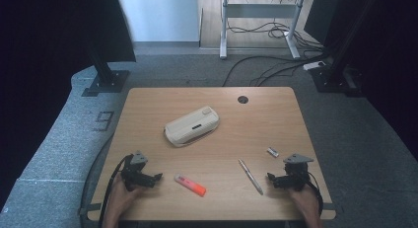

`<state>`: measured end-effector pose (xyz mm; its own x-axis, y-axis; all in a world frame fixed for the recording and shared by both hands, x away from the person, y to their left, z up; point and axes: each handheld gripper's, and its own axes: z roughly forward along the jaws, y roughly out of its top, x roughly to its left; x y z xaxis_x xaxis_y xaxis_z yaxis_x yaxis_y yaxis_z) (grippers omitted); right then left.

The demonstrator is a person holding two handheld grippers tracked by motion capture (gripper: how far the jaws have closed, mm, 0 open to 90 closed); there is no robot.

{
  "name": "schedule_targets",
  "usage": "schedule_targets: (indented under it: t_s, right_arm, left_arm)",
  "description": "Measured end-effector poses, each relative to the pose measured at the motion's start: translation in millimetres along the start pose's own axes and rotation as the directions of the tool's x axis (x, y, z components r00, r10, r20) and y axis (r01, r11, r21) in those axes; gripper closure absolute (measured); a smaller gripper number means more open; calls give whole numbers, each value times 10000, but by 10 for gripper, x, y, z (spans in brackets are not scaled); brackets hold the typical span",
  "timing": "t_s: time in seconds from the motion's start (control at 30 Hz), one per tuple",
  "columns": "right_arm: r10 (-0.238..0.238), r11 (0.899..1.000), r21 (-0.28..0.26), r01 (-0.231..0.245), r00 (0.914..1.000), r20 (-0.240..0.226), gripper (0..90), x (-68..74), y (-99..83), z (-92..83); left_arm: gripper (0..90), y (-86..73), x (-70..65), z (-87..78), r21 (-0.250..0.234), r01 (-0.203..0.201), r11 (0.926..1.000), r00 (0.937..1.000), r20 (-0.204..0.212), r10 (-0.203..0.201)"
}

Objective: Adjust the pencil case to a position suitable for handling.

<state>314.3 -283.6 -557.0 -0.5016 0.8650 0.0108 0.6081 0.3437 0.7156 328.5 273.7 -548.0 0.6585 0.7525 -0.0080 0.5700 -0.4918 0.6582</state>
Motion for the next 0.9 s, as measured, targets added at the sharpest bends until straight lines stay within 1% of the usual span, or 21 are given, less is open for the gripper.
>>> schedule_targets:
  t_s: [0.1, 0.13, 0.37, 0.43, 0.47, 0.67, 0.8, 0.9]
  right_arm:
    - [3, 10000, 3, -3, 10000, 3, 0, 0, 0, 0]
    - [14, 10000, 4, -14, 10000, 15, 0, 2, 1, 1]
    - [43, 10000, 7, -43, 10000, 41, 0, 4, 4, 3]
    - [47, 10000, 8, -47, 10000, 40, 0, 4, 6, 5]
    - [48, 10000, 20, -48, 10000, 35, 0, 4, 8, 6]
    - [18, 10000, -8, -18, 10000, 18, 0, 5, 17, 17]
    - [16, 10000, 1, -16, 10000, 2, 0, 5, 21, 20]
    - [14, 10000, 3, -14, 10000, -1, 0, 6, 23, 21]
  left_arm:
    - [0, 10, -11, 9, -5, 69, 10000, 10000, -52, -69]
    - [0, 25, -22, 22, -1, 180, 9998, 9997, -153, -180]
    - [0, 54, -47, 47, -3, 294, 9996, 9993, -226, -294]
    - [0, 71, -64, 63, -13, 399, 9992, 9986, -350, -399]
    - [0, 88, -81, 80, -26, 518, 9987, 9977, -431, -518]
    - [0, 104, -94, 88, 17, 622, 9981, 9967, -523, -620]
    - [1, 104, -95, 78, 48, 594, 9982, 9971, -476, -591]
    - [19, 107, -100, 67, 77, 555, 9984, 9975, -453, -551]
